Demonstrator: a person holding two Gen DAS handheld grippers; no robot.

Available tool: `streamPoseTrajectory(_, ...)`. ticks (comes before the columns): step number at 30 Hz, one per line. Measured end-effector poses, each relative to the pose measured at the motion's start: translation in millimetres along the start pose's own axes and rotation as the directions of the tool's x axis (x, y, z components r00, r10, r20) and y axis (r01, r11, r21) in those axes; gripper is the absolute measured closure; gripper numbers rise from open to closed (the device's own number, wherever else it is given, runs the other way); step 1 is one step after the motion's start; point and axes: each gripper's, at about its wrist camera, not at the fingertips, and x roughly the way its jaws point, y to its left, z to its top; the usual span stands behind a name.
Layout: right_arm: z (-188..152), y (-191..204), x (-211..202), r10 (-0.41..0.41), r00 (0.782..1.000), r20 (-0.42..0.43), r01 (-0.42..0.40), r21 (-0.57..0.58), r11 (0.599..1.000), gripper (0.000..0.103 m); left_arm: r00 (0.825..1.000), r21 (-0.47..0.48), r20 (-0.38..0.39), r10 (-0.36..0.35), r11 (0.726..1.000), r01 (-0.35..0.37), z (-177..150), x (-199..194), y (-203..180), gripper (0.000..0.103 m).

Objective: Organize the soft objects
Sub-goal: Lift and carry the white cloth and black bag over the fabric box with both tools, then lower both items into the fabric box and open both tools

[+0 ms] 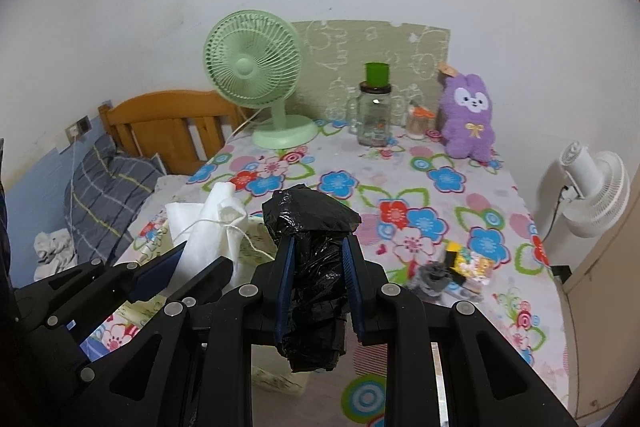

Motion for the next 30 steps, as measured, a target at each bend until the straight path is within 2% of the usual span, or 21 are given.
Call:
streamPoseTrajectory(13,-3,28,44,0.047,0.997,-0.066,-0.048,-0.001,0.999,0.076,0.997,0.008,-0.062,0.039,0.999,-0.039,-8,30,31,0.082)
streamPoseTrajectory(23,-13,37,78,0.062,0.987,-0.149,-0.062,0.005,0.998,0.076,0.987,0.023,-0.154,0.046,0.999,-0.043,-19,62,43,0.082)
streamPoseTrajectory(30,-21,35,95,0.042,0.981,-0.191,-0.042,0.003,0.999,0.076,0.979,0.034,-0.200,0.037,0.999,-0.031,-25,78,43,0.074)
